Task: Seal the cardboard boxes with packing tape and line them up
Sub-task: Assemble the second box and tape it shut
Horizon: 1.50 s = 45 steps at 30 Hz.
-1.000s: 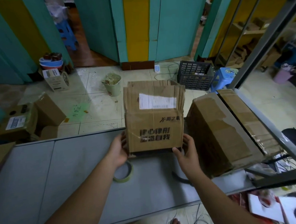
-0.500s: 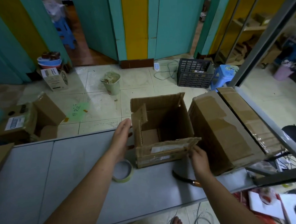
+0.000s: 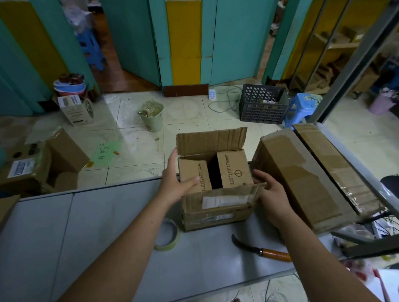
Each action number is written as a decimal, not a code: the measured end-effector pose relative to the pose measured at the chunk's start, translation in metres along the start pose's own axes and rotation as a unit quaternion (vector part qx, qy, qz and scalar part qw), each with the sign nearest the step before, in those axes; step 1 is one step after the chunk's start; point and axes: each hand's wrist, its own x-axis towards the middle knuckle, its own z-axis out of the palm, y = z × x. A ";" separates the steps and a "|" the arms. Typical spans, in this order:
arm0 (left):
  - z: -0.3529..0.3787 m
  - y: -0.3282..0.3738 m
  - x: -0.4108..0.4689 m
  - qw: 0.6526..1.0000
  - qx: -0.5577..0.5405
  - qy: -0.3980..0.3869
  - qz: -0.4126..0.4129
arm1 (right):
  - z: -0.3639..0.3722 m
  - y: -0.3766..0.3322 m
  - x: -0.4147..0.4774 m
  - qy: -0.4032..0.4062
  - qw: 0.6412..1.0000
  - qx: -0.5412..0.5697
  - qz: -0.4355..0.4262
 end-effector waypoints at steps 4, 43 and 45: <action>0.003 0.001 0.008 0.995 -0.094 0.019 -0.011 | 0.019 0.010 -0.006 0.156 0.981 -0.081 -0.087; -0.012 -0.019 -0.020 0.989 0.082 -0.084 0.095 | 0.028 -0.013 -0.004 -0.023 0.841 -0.497 -0.210; -0.014 -0.022 -0.021 0.988 0.084 -0.077 0.104 | 0.028 -0.015 -0.005 -0.026 0.851 -0.487 -0.194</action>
